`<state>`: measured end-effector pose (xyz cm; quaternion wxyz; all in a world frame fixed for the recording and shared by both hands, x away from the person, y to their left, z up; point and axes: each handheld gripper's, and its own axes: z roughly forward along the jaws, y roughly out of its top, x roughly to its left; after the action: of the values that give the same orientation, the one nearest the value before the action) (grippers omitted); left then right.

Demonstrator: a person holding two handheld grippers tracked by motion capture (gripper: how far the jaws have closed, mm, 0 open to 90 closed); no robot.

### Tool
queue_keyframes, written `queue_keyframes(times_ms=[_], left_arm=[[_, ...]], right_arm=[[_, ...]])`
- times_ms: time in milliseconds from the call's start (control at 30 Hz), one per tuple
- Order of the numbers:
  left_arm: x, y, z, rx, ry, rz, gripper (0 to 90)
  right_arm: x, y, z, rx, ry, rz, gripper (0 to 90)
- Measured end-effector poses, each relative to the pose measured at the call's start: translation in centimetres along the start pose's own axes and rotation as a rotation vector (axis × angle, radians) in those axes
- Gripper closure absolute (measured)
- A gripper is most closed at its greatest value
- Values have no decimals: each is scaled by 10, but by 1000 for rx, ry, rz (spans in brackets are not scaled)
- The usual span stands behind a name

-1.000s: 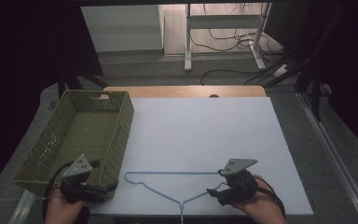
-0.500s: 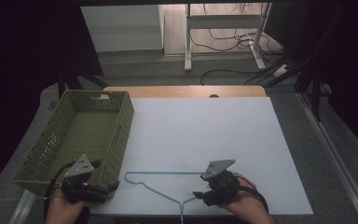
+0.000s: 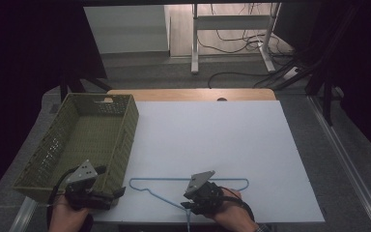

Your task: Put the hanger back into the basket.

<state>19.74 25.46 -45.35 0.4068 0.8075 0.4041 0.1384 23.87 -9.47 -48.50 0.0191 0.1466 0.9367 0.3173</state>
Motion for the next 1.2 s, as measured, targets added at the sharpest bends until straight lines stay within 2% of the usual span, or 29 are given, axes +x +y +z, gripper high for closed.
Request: queue_keyframes(times_ms=[200, 333, 433, 533, 667, 700, 867, 900, 1067, 1133, 1167, 1200], left_arm=[[-4, 2, 0, -23, -2, 7, 9], [-7, 4, 0, -34, 18, 15, 10], [-9, 5, -2, -59, 6, 12, 14], [-12, 7, -4, -78, -5, 15, 15], [-16, 9, -2, -79, -20, 24, 16], [-19, 11, -1, -72, -33, 27, 17], [-25, 13, 2, -65, -64, 36, 20], [-29, 15, 4, -59, -82, 44, 21], [-37, 18, 12, -39, -116, 68, 21], [-44, 20, 19, -29, -154, 81, 22], [-44, 20, 19, -29, -154, 81, 25], [-48, 21, 26, -18, -179, 92, 27]], right_arm=[[6, 3, 19, 19, 9, 22, 778], [7, 1, 28, 40, -4, 34, 789], [7, -1, 34, 58, -16, 24, 794], [7, -3, 37, 71, -14, 38, 796], [7, -4, 38, 80, -30, 50, 858], [7, -4, 38, 81, -28, 64, 866], [9, -2, 37, 88, -32, 68, 868], [7, 0, 34, 80, -20, 80, 868], [5, 4, 26, 62, 0, 100, 868], [4, 7, 22, 56, 19, 105, 868], [4, 7, 22, 56, 19, 105, 868], [3, 9, 20, 56, 27, 105, 868]])
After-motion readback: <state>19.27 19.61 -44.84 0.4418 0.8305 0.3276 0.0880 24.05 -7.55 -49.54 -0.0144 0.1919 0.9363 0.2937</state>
